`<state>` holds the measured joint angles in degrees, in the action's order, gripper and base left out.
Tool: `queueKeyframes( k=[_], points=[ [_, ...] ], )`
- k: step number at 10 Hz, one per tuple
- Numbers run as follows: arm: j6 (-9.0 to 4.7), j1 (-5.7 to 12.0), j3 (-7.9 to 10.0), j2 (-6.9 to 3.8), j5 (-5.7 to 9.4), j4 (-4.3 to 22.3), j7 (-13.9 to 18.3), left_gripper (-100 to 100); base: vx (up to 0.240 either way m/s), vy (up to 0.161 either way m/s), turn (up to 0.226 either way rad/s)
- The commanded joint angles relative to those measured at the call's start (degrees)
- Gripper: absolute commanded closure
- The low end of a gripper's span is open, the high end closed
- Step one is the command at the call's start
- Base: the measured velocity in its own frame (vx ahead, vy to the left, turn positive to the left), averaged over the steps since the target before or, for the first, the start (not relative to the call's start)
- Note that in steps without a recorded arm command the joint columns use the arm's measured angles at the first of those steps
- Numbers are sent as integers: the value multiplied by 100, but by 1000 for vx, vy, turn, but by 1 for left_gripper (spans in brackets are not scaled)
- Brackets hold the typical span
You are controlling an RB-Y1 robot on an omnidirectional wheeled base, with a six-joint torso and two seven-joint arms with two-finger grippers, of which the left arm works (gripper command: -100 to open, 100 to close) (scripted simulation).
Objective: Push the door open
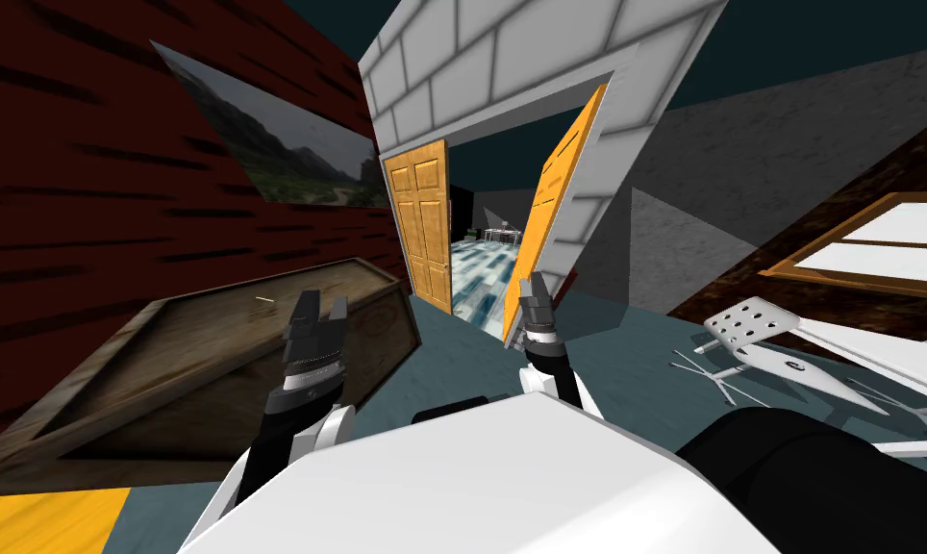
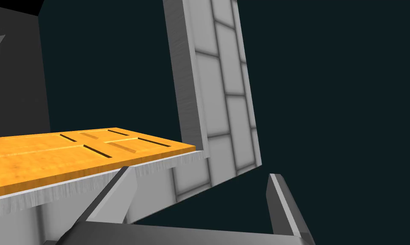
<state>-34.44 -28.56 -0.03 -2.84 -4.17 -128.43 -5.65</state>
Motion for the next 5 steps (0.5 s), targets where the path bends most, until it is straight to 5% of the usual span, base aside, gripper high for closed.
queueKeyframes(
  k=[1,5],
  points=[
    [-87,25,-35,-42,-11,134,32,-100,110,-33,-33],
    [-319,89,-130,-142,-42,495,119,-100,210,-52,-17]
  ],
)
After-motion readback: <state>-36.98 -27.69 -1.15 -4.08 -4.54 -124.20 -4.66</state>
